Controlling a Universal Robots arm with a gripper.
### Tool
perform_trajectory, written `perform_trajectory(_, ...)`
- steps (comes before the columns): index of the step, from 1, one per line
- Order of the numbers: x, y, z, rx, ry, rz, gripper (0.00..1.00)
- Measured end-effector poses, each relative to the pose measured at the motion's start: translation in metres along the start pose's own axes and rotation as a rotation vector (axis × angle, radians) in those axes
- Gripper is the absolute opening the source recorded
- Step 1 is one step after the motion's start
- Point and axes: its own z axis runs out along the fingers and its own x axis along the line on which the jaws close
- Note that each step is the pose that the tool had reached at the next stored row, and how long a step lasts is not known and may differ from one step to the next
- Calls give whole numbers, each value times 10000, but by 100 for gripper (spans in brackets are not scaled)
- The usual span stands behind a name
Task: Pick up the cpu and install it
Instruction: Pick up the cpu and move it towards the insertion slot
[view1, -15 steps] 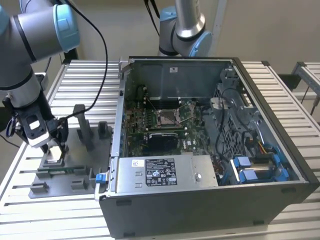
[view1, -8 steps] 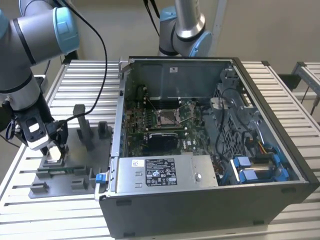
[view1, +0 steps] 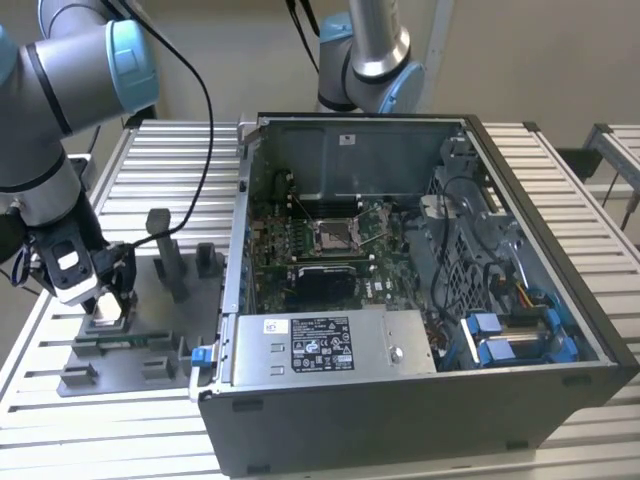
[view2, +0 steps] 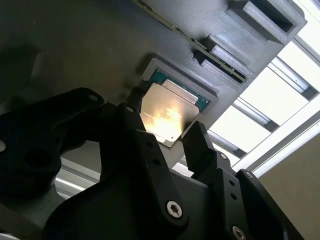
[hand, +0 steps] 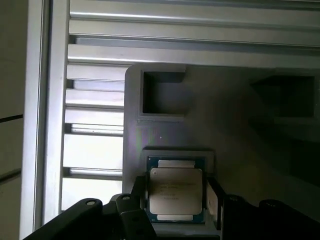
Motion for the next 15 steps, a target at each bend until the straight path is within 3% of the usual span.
perform_trajectory(15,-4,-1,2,-2,10,-85,100)
